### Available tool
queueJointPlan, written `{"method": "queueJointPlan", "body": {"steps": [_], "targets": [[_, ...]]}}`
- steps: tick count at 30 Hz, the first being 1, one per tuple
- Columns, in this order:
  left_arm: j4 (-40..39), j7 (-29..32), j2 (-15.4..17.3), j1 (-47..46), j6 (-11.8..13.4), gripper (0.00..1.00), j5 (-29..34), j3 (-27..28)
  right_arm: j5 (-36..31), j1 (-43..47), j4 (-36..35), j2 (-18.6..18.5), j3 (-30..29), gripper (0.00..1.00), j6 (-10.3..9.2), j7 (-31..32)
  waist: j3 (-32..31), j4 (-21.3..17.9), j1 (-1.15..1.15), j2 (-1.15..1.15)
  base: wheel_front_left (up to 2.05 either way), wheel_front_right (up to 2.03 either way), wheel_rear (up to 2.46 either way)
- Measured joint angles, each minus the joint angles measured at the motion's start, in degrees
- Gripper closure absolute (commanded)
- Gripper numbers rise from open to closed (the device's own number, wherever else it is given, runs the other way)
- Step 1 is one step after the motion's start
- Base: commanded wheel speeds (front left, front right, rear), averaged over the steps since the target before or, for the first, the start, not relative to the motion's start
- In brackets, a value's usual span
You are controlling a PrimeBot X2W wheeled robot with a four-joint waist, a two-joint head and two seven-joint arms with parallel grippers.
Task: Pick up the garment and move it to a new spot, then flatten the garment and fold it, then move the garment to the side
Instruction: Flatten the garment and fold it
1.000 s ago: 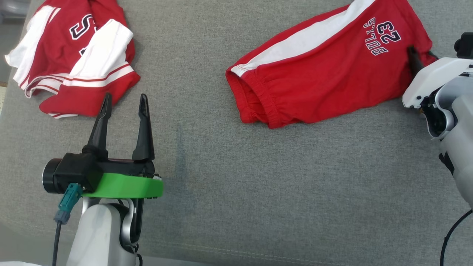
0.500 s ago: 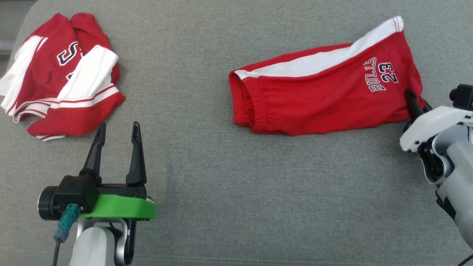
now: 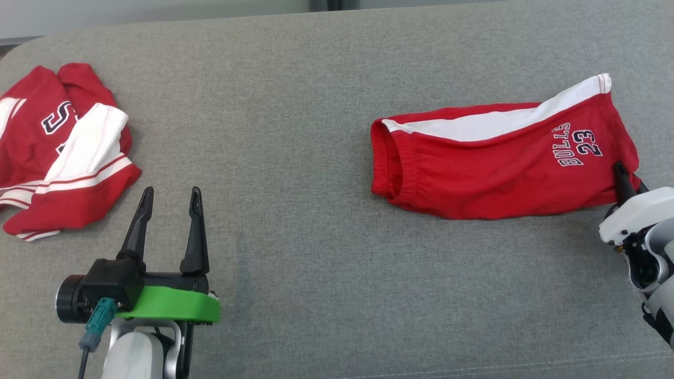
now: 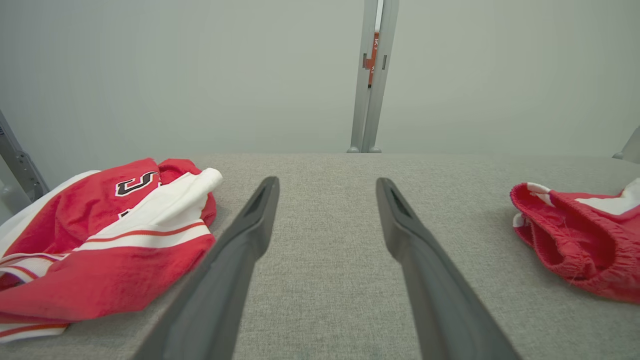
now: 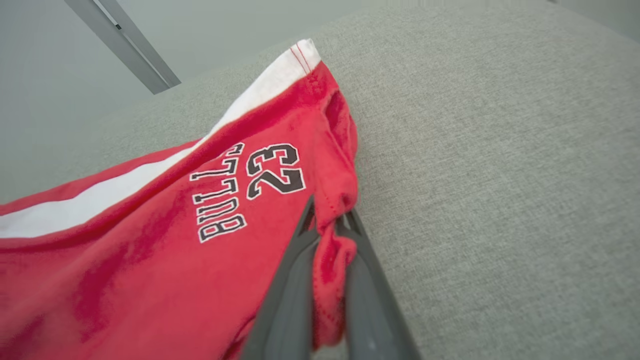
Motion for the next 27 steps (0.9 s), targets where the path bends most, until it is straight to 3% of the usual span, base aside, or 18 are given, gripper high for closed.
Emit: {"method": "queueJointPlan", "body": {"steps": [6,14,20,27], "targets": [[0.98,0.00,0.00,0.09,-0.29,0.00,0.14,0.22,-2.55,-2.44,-2.78,1.91,0.15,1.00,0.00,-0.46,-1.48,-0.50,0.00,0.00,0.00,0.00,0.00],[1.19,0.00,0.00,1.19,-0.56,0.00,0.11,0.13,-7.50,-3.02,-12.54,5.75,0.43,1.00,0.00,-0.51,-3.75,-0.03,0.00,0.00,0.00,0.00,0.00],[0.70,0.00,0.00,1.27,-0.53,0.00,-0.18,0.01,-10.77,-2.11,-19.15,8.80,4.50,1.00,0.00,-0.55,-4.01,1.52,0.00,0.00,0.00,0.00,0.00],[0.45,0.00,0.00,1.30,-0.01,0.00,-1.01,-0.71,-13.68,1.42,-19.94,11.74,9.36,1.00,0.00,-0.27,-3.78,3.94,0.00,0.00,0.00,0.00,0.00]]}}
